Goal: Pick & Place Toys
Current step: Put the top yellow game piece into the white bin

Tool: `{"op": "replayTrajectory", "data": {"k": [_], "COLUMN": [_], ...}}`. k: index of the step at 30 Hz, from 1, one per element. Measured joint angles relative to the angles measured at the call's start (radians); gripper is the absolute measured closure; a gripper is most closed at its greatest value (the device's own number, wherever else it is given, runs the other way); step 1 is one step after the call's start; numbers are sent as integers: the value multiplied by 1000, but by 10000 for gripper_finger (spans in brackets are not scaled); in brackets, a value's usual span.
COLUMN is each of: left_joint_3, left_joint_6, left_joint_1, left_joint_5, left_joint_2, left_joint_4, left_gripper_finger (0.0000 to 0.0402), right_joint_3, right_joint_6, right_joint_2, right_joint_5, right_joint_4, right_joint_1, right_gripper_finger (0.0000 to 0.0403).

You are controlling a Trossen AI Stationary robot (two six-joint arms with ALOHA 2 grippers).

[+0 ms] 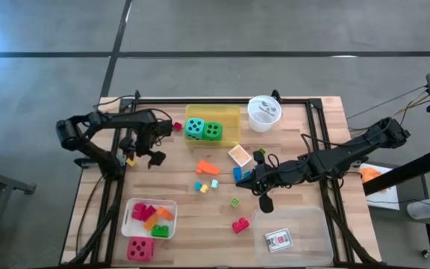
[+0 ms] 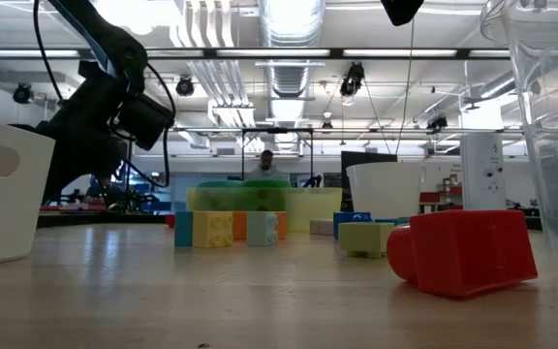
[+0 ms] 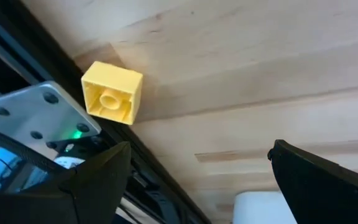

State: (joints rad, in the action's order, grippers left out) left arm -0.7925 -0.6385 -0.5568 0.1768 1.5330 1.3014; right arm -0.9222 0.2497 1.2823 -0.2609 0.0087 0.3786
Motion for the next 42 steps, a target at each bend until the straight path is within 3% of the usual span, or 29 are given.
{"op": "replayTrajectory", "data": {"k": [8,12,18,23,28,42], "left_joint_3": [2,-3,-59,-96,-107,-91], "left_joint_6": [-97,-45,180,63,-55,245], "left_joint_1": [48,107,147,150,154,163], "left_joint_5": [0,28,2,-113,-121,-125], "left_joint_2": [-4,-15,-15,-15,-15,1], "left_joint_4": [-113,-215,-113,-4,65,87], "left_gripper_finger": [28,28,28,28,28,28], "right_joint_3": [0,0,0,0,0,0], "right_joint_6": [0,0,-4,-47,-44,-42], "right_joint_2": [0,0,0,0,0,2], "right_joint_5": [1,1,2,1,1,0], "right_joint_4": [-1,-4,-4,-4,-4,-4], "right_joint_1": [1,1,0,1,0,0], "right_gripper_finger": [394,394,394,394,394,394]}}
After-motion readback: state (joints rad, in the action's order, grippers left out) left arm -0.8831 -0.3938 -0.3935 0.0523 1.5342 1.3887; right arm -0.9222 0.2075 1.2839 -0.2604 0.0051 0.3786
